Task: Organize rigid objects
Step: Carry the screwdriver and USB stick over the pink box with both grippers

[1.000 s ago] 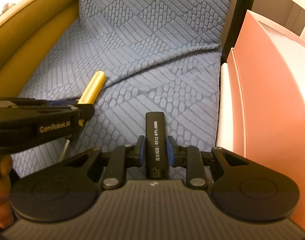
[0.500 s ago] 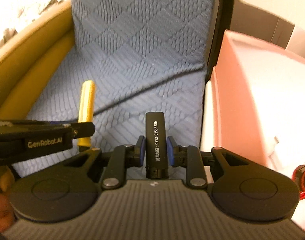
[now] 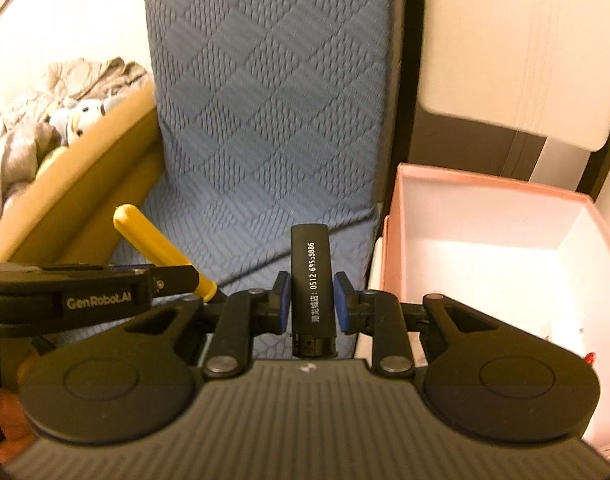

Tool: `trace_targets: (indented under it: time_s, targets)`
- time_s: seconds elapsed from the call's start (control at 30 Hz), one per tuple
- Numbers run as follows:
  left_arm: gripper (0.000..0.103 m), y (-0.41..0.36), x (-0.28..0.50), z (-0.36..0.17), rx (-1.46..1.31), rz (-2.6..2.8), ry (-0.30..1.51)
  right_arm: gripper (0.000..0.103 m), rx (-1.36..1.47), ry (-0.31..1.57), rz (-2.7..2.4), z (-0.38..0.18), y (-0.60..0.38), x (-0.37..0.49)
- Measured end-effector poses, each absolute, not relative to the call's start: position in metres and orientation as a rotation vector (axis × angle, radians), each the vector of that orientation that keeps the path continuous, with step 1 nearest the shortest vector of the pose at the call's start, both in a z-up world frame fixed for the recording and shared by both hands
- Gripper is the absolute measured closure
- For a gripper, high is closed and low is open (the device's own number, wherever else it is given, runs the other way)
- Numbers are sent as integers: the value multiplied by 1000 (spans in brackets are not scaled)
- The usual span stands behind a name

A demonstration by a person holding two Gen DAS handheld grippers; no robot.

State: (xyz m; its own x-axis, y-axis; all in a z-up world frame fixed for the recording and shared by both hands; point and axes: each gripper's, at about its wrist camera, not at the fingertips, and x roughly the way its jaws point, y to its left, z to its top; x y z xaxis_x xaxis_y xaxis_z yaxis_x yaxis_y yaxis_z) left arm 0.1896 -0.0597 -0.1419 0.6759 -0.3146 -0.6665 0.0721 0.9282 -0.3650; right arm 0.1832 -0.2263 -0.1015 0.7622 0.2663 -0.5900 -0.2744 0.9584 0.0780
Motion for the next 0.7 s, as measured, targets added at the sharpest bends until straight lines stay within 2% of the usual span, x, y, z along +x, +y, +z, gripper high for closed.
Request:
trace_targets:
  time_s: [0.7]
  targets:
    - [82,-144,186,-44,-277,-320,723,77,55,511,238,-23,-312,168]
